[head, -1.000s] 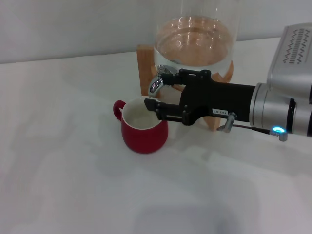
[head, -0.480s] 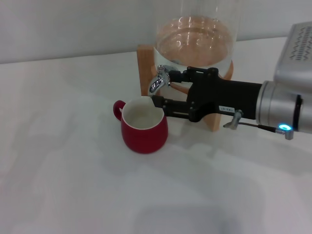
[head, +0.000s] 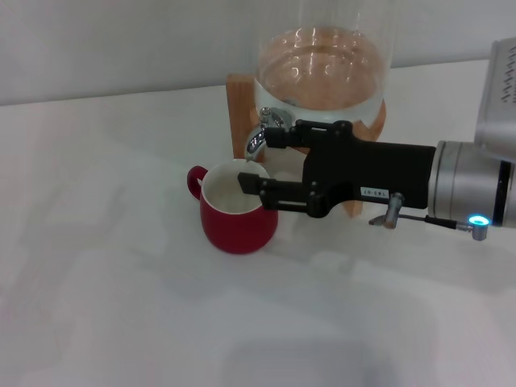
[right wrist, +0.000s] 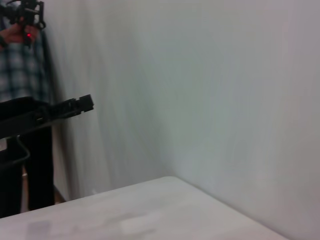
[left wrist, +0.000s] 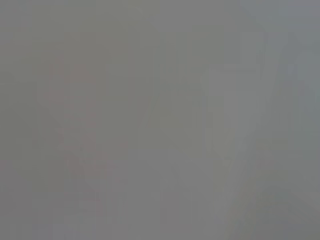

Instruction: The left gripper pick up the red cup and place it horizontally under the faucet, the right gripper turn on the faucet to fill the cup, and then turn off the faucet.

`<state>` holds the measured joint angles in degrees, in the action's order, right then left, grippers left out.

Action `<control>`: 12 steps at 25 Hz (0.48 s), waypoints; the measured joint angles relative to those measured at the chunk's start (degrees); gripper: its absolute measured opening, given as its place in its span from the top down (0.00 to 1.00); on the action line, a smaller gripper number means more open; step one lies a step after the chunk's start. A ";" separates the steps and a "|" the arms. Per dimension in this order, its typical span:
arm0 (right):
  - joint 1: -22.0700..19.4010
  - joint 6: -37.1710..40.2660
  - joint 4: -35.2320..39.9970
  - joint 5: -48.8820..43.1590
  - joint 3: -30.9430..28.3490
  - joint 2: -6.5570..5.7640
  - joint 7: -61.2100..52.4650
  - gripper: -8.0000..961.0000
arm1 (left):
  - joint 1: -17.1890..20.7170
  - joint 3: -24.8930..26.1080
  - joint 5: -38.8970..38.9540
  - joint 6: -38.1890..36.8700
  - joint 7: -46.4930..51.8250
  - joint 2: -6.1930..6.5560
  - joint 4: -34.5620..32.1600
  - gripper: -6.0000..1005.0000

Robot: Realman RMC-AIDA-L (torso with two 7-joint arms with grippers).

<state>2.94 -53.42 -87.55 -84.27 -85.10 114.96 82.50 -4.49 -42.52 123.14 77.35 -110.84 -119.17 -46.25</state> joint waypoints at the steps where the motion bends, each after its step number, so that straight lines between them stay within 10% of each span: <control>1: 0.08 0.00 0.12 -0.04 0.16 0.00 -0.02 0.25 | 0.00 -0.01 0.00 0.00 0.00 0.00 0.00 0.13; 12: 1.52 3.06 3.64 -0.22 1.30 0.09 0.15 0.25 | 0.14 -0.11 0.00 0.58 0.01 -0.09 0.17 0.13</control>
<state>4.46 -50.35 -83.91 -84.49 -83.81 115.05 82.64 -4.35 -42.63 123.14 77.92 -110.82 -119.26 -46.08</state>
